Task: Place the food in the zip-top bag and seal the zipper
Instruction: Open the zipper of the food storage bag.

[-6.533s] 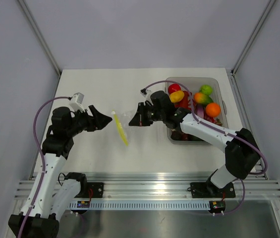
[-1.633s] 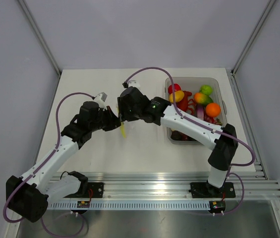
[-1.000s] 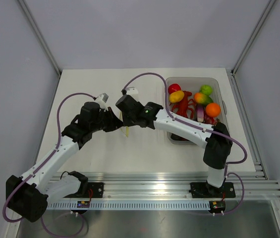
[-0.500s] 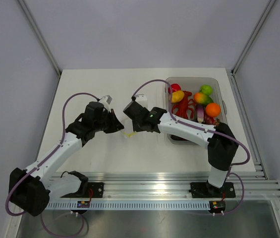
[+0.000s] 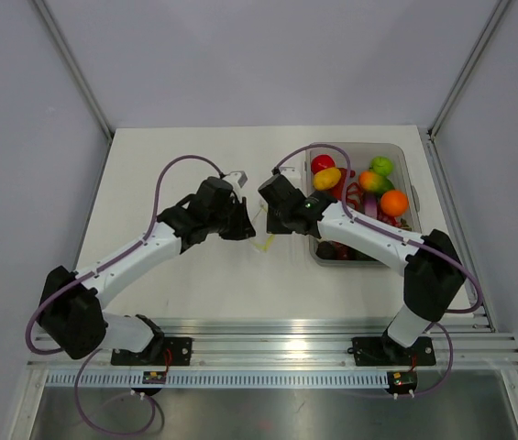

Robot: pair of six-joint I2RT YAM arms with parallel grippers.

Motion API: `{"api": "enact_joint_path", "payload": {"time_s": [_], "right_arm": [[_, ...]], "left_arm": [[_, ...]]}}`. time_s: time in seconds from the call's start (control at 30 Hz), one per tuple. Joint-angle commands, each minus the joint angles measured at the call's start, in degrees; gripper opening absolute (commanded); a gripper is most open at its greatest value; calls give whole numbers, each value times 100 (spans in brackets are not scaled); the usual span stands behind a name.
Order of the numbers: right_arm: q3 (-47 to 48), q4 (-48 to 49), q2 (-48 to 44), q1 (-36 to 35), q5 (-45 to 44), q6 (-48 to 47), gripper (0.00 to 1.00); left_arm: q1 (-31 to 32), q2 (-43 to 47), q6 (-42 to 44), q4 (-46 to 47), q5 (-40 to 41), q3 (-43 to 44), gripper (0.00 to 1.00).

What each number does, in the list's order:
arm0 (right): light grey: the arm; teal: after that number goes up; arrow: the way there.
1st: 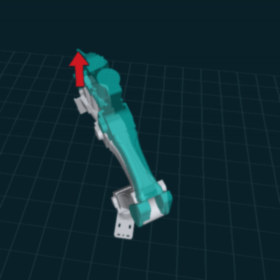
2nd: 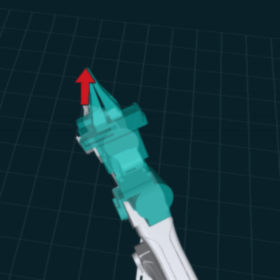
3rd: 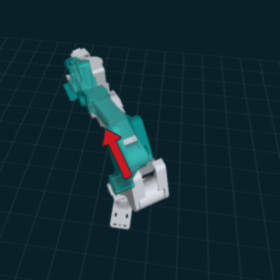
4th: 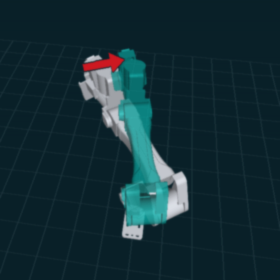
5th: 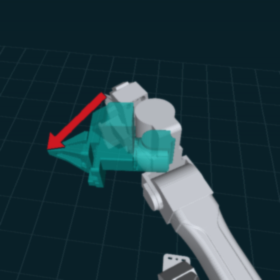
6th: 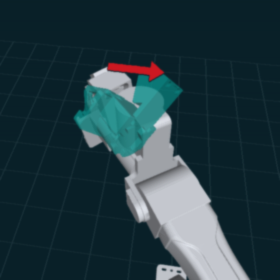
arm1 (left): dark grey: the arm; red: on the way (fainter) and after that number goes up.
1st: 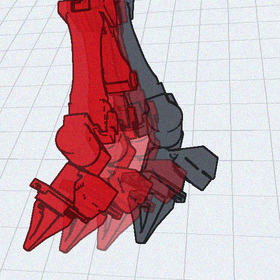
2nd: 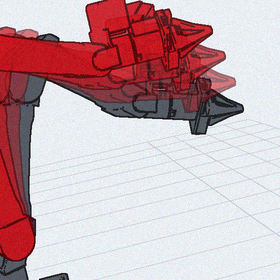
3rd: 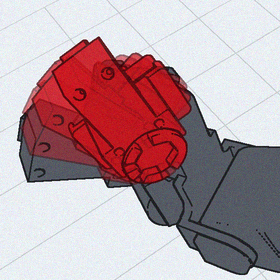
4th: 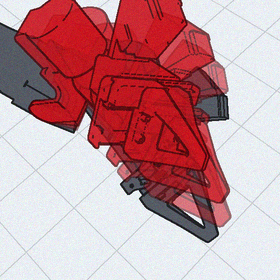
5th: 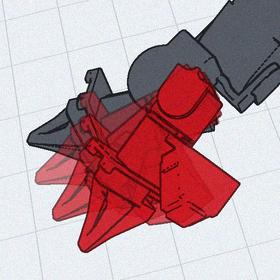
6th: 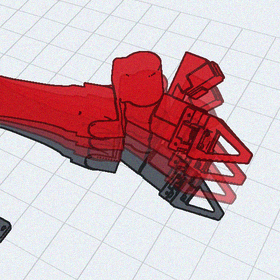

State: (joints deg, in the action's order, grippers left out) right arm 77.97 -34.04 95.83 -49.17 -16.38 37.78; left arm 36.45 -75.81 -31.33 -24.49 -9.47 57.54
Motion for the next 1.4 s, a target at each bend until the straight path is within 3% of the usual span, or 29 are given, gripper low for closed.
{"api": "enact_joint_path", "payload": {"time_s": [0.0,0.17,0.27,0.33,0.67,0.93,0.97,1.07,1.37], "right_arm": [[-133,214,-223,205,214,-51,0],[-405,468,-240,416,792,-8,0],[-450,548,-232,417,926,19,0],[-459,574,-205,417,979,28,0],[-459,627,-179,417,1076,107,0],[-467,609,-144,425,1058,124,0],[-467,609,-152,426,1067,116,0],[-485,601,-161,417,1058,124,0],[-494,609,-258,417,1076,151,0]], "left_arm": [[152,-214,-4,76,455,407,0],[284,-338,127,41,771,618,0],[302,-408,171,-29,859,688,7],[337,-496,189,-82,921,724,16],[504,-733,163,-38,1123,820,27],[574,-435,-118,94,1264,548,42],[574,-365,-127,111,1273,513,48],[583,-250,-198,216,1194,399,55],[671,-478,-356,489,983,328,49]]}}
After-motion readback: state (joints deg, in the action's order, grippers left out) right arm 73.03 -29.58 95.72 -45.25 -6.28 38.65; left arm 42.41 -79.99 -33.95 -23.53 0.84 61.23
